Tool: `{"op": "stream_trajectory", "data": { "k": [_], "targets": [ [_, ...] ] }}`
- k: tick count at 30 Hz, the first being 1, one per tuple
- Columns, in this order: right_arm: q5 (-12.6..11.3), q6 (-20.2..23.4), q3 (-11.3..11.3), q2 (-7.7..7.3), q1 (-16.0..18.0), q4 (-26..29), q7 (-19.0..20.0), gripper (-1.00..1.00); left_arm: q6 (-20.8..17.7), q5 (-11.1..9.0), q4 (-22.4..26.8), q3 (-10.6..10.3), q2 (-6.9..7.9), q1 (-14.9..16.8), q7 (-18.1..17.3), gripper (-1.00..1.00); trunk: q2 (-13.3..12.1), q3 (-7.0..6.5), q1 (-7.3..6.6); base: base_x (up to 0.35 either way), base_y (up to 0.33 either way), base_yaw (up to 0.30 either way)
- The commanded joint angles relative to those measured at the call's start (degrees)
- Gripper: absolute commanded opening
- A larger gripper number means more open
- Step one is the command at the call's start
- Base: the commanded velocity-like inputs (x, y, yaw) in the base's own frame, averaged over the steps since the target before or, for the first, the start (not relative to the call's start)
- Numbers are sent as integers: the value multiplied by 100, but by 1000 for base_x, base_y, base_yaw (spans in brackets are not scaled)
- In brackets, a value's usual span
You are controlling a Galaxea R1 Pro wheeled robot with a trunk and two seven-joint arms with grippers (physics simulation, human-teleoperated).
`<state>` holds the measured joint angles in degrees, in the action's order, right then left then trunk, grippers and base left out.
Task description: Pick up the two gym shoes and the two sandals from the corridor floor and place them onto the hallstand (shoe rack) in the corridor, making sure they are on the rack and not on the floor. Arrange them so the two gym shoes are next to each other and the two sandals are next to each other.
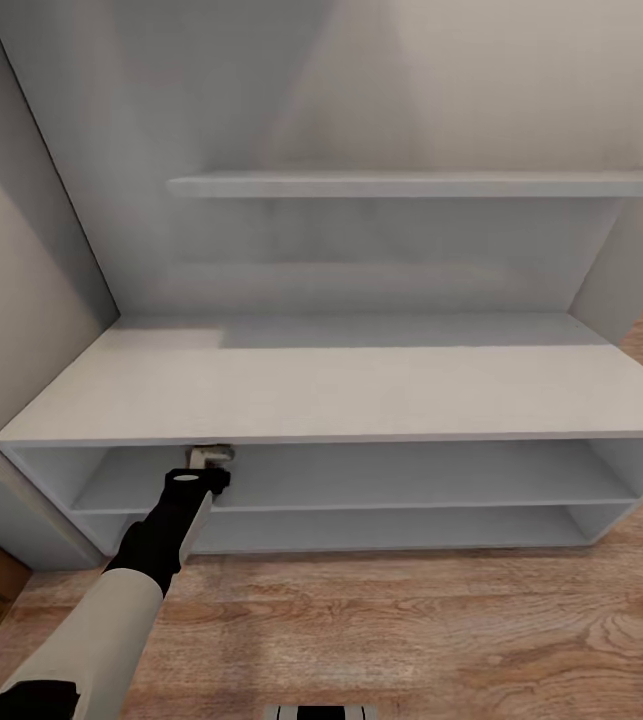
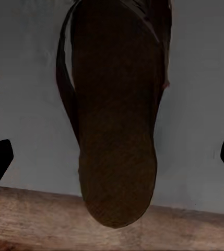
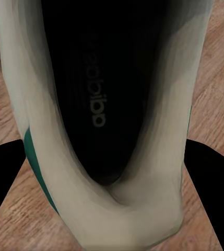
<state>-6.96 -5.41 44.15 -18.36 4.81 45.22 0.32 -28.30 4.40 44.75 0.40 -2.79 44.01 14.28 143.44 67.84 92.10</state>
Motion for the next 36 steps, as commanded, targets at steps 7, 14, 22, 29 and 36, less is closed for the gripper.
{"op": "stream_trajectory", "data": {
  "k": [7,14,22,29,36],
  "targets": [
    [-60,-21,-3,-1,2,-4,3,-100,-35,43,7,4,-5,2,-4,100,2,5,-1,-42,0,0],
    [-60,-21,-3,-1,2,-4,3,-100,-35,43,8,4,-8,2,-4,100,2,5,-1,-272,0,0],
    [-60,-21,-3,-1,2,-4,3,-100,-33,44,8,4,-11,2,4,100,2,5,-1,-332,0,0],
    [-60,-21,-3,-1,2,-4,3,-100,-22,43,15,-1,-16,-31,5,100,2,5,-1,-335,0,0],
    [-69,-21,-3,-1,2,16,9,-100,7,37,16,-9,-2,-75,5,100,2,5,-1,-162,0,0]
  ]
}}
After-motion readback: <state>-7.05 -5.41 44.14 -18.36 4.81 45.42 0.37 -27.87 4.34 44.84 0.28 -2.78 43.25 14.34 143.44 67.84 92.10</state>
